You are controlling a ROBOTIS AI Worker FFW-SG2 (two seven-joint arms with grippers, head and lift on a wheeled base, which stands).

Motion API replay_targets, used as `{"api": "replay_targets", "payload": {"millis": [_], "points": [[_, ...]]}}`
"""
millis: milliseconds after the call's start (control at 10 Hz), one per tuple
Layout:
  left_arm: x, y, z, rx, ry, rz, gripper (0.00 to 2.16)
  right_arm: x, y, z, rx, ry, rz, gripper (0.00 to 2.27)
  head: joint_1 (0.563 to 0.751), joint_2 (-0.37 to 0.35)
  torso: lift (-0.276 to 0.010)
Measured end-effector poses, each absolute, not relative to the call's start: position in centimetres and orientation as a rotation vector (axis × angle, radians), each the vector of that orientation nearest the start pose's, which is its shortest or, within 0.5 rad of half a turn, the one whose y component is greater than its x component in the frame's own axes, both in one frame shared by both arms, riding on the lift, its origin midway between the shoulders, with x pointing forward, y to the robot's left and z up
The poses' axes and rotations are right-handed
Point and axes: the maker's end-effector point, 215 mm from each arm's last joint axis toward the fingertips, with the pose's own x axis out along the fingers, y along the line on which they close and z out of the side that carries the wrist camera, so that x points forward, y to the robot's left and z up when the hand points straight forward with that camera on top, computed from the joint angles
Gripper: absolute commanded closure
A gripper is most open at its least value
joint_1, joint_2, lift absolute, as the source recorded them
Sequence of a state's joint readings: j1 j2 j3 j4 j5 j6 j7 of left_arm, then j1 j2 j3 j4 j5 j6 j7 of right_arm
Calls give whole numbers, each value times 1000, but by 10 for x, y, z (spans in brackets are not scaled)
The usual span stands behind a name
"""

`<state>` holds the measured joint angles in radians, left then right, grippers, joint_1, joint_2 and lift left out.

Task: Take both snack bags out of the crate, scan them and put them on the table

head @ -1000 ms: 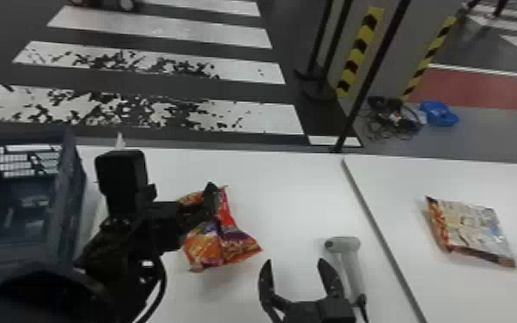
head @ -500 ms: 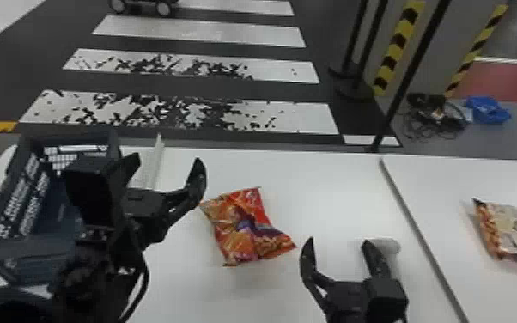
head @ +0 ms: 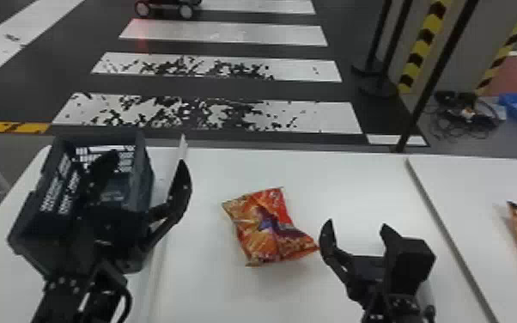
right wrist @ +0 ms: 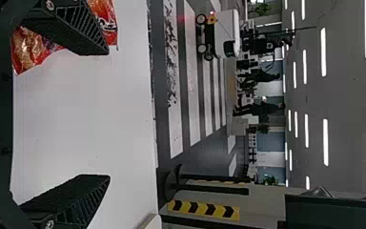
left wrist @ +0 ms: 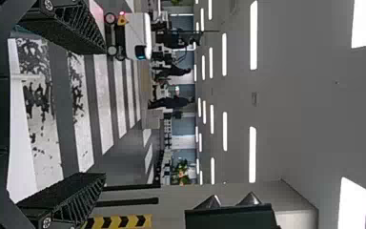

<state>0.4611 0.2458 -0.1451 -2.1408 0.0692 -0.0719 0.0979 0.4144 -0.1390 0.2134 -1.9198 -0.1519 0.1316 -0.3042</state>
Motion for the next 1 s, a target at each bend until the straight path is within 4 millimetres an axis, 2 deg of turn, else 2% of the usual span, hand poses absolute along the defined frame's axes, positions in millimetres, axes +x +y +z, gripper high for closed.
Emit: {"api": "replay_targets", "payload": {"millis": [300, 700, 900, 1000], "points": [[423, 204, -264, 65, -210, -127, 83, 459, -179, -431, 123, 339, -13, 70, 695, 25, -94], [385, 208, -271, 65, -288, -139, 103, 455, -147, -458, 292, 542, 140, 76, 695, 80, -94], [370, 208, -275, 57, -300, -151, 124, 454, -144, -465, 354, 626, 178, 80, 695, 90, -94], [363, 204, -273, 54, -319, -180, 134, 453, -149, -468, 401, 655, 180, 80, 695, 80, -94]]}}
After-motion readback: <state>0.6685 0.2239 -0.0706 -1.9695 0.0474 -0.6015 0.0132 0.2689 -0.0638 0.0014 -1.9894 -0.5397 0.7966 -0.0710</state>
